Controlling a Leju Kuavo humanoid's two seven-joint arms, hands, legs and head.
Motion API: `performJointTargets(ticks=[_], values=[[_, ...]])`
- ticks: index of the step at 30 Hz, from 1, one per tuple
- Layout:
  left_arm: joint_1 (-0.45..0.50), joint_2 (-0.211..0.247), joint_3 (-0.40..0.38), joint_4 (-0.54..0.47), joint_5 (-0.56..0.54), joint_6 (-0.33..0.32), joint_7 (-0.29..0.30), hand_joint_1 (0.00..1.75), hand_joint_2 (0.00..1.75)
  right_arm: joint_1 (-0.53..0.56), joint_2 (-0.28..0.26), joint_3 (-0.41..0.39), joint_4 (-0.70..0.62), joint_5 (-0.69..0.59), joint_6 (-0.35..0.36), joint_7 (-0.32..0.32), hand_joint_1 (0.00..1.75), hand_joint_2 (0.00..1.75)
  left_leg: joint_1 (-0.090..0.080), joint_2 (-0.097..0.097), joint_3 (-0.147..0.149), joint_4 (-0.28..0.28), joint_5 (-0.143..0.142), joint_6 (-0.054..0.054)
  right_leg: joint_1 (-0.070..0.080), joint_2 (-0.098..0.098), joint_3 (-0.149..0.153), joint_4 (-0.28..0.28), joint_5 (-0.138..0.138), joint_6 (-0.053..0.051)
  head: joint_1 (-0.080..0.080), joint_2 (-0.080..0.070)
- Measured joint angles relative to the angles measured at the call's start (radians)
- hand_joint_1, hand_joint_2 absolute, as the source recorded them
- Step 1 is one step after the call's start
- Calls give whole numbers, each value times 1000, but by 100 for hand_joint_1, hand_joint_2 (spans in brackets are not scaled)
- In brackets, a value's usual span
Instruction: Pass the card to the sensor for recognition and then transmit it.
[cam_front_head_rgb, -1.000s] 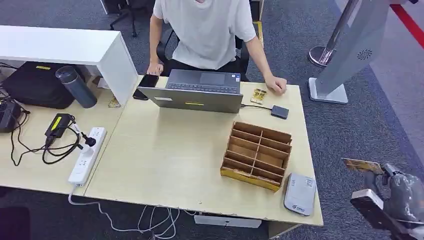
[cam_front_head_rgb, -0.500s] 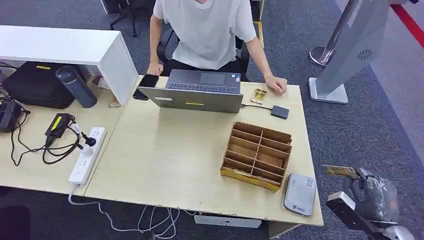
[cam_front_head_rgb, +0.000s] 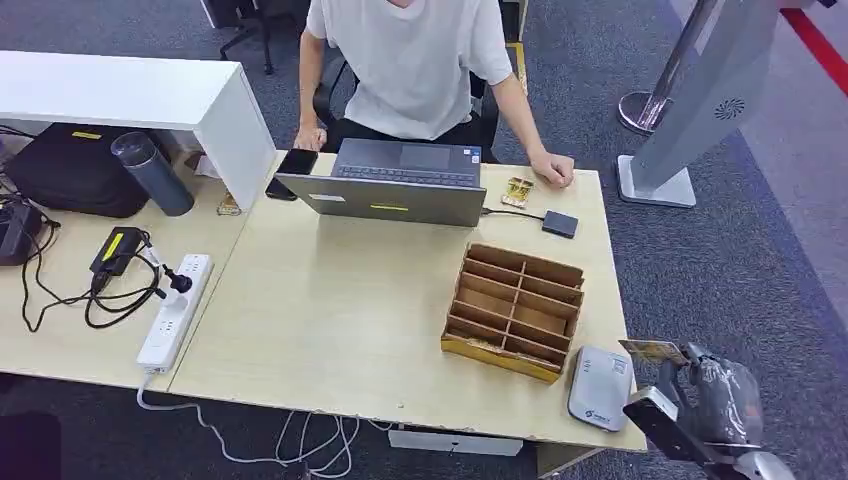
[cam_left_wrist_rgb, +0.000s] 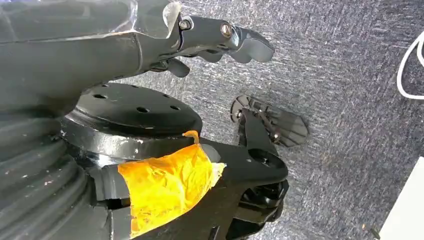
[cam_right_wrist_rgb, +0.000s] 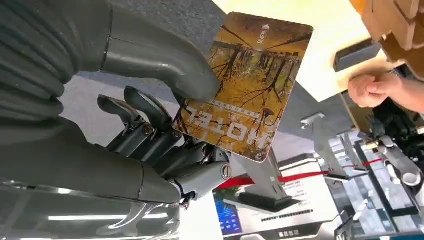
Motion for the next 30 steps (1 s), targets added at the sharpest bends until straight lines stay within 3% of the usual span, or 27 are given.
performJointTargets(ticks=[30], values=[[0, 0, 0, 0, 0, 0, 0, 0, 175, 19, 22, 28, 50, 7, -4, 11, 175, 175, 0, 0, 0, 0, 0, 0, 0, 0, 0, 0, 0, 0, 0, 0]])
